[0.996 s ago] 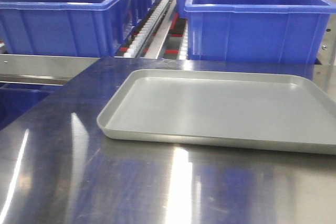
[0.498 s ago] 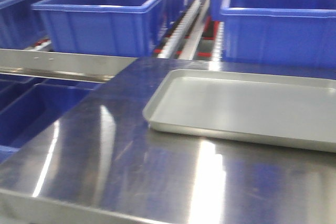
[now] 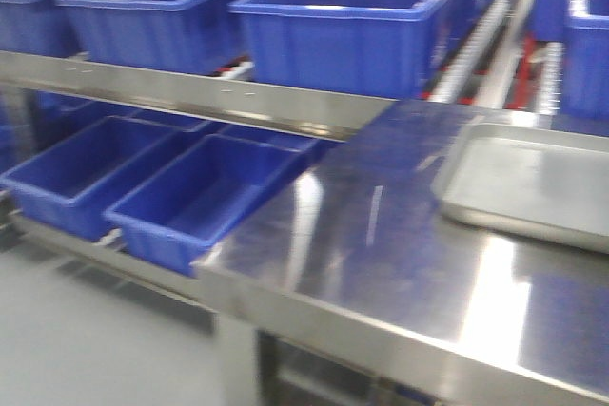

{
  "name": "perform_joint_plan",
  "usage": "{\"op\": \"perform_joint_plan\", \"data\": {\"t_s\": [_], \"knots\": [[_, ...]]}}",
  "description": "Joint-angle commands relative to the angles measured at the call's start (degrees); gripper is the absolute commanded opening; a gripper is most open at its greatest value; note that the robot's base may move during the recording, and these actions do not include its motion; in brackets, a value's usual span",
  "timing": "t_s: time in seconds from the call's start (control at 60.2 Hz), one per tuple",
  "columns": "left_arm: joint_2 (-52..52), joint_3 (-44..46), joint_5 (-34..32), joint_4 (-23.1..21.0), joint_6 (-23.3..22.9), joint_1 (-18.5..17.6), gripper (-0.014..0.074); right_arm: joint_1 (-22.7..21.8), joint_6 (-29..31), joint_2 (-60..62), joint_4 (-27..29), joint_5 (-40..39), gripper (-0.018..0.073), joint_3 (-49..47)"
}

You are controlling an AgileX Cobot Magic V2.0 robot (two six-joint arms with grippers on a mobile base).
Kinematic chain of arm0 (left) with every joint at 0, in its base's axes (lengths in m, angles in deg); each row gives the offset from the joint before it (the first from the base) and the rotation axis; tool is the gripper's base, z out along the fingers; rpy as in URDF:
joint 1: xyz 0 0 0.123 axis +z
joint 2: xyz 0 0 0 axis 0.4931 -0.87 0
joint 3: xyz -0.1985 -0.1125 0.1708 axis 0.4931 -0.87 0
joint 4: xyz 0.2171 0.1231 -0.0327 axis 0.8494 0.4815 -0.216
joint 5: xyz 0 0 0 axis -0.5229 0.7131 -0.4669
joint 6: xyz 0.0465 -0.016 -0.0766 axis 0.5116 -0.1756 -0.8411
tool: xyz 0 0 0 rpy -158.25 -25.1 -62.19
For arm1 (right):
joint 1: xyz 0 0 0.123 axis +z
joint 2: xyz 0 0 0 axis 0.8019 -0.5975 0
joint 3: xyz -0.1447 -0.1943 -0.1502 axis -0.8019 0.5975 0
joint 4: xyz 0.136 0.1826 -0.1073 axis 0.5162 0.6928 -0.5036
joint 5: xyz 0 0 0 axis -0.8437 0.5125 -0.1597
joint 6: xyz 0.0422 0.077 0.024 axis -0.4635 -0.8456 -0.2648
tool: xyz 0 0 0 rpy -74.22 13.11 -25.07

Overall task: Sort and place red and blue blocks on shelf
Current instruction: 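Drive the base away from the counter toward the open floor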

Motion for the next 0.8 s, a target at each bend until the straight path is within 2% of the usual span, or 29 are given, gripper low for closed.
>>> {"op": "perform_joint_plan", "data": {"t_s": [0.0,0.78], "knots": [[-0.16,1.76,-4.87,-0.30,-0.01,-0.29,0.0128,-0.22,0.28,-0.21,-0.39,-5.13,0.0059,-1.63],[-0.16,1.76,-4.87,-0.30,-0.01,-0.29,0.0128,-0.22,0.28,-0.21,-0.39,-5.13,0.0059,-1.63]]}}
